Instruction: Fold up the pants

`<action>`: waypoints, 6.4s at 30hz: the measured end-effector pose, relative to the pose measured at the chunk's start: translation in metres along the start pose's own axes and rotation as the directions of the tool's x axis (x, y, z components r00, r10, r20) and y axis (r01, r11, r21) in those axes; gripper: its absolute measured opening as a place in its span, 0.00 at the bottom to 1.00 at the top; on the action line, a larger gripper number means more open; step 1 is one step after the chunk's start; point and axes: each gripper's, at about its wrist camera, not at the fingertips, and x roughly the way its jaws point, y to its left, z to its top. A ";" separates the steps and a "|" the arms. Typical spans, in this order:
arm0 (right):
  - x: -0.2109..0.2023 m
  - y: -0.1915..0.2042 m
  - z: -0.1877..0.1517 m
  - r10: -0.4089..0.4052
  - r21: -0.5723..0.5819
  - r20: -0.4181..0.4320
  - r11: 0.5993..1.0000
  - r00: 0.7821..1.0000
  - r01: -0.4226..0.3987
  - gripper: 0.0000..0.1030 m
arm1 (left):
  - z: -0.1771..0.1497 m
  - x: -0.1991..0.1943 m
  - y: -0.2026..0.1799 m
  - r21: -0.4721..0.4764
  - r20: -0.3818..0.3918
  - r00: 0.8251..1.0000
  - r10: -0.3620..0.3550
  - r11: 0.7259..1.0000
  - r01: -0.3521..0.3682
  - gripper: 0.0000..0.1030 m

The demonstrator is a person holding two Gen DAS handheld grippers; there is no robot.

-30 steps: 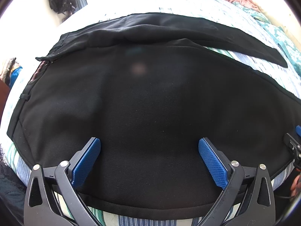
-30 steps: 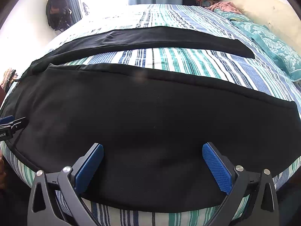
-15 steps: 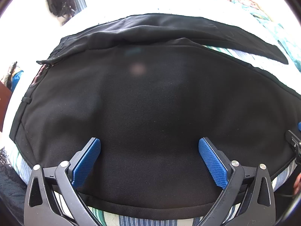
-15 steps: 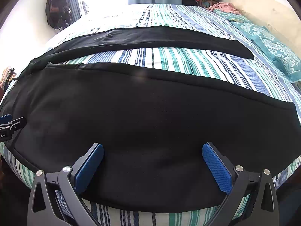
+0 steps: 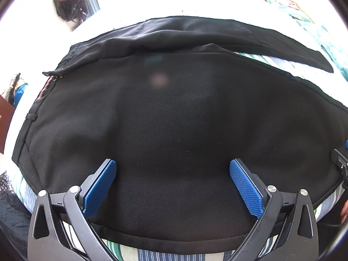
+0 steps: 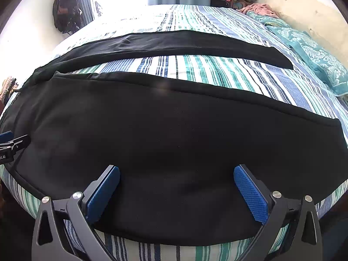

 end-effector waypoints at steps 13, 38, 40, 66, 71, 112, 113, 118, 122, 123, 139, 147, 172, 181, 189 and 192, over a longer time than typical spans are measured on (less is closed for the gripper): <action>0.000 0.000 0.000 -0.001 0.000 0.001 1.000 1.000 0.001 1.00 | 0.000 0.000 0.000 0.000 0.000 1.000 0.001 1.000 -0.001 0.99; 0.000 -0.172 0.015 -0.138 0.360 -0.101 0.918 0.985 0.165 1.00 | 0.001 -0.002 0.000 0.010 0.001 1.000 0.003 1.000 -0.003 1.00; 0.000 -0.219 0.012 -0.213 0.395 -0.121 0.886 0.970 0.244 1.00 | 0.002 -0.001 0.000 0.006 -0.003 1.000 0.007 1.000 -0.007 1.00; -0.040 -0.217 0.123 -0.013 0.250 0.229 0.967 0.973 -0.046 1.00 | 0.165 0.113 0.125 -0.344 0.016 0.982 0.186 0.924 -0.170 1.00; 0.044 -0.301 0.206 -0.032 0.285 0.009 0.958 0.999 0.028 1.00 | 0.160 0.112 0.123 -0.332 0.075 0.972 0.221 0.925 -0.185 0.99; -0.085 -0.260 0.002 -0.266 0.606 0.141 0.785 0.954 0.129 0.83 | 0.127 0.036 0.097 -0.329 0.075 0.988 0.132 0.939 -0.101 1.00; -0.092 -0.252 0.003 -0.264 0.585 0.179 0.803 0.948 0.113 0.83 | 0.118 0.028 0.094 -0.325 0.085 0.988 0.126 0.941 -0.092 1.00; -0.089 -0.203 0.016 -0.141 0.457 0.241 0.889 0.960 0.016 0.83 | 0.085 0.017 0.084 -0.291 0.079 0.992 0.093 0.955 -0.066 1.00; -0.073 -0.168 0.024 -0.008 0.346 0.227 0.935 0.974 -0.073 0.83 | 0.072 0.032 0.081 -0.227 0.033 0.994 0.107 0.969 -0.096 1.00; -0.071 -0.158 0.025 -0.015 0.299 0.224 0.953 0.974 -0.054 0.83 | 0.068 0.037 0.081 -0.223 0.022 0.994 0.112 0.969 -0.104 1.00; -0.002 -0.126 -0.001 0.161 0.196 0.056 0.966 0.985 -0.169 1.00 | 0.050 0.039 0.082 -0.248 0.127 0.986 0.105 0.966 -0.071 1.00; -0.032 -0.165 0.001 0.300 0.412 0.232 0.832 0.925 -0.372 0.99 | 0.049 0.039 0.082 -0.248 0.133 0.985 0.108 0.966 -0.073 1.00; -0.040 -0.252 -0.012 0.124 0.721 0.386 0.577 0.914 -0.383 0.06 | 0.048 0.035 0.073 -0.237 0.123 0.975 0.185 0.960 -0.152 1.00; -0.060 -0.245 0.001 0.099 0.631 0.411 0.687 0.906 -0.361 0.06 | 0.068 0.035 0.075 -0.211 -0.029 0.983 0.181 0.960 -0.183 1.00; -0.096 -0.229 0.008 0.092 0.516 0.484 0.773 0.870 -0.369 0.06 | 0.139 0.009 0.076 -0.305 0.010 1.000 0.002 0.952 0.001 1.00; -0.107 -0.224 0.006 0.094 0.485 0.500 0.793 0.861 -0.369 0.06 | 0.176 0.022 0.069 -0.347 -0.027 0.989 -0.148 0.929 0.129 1.00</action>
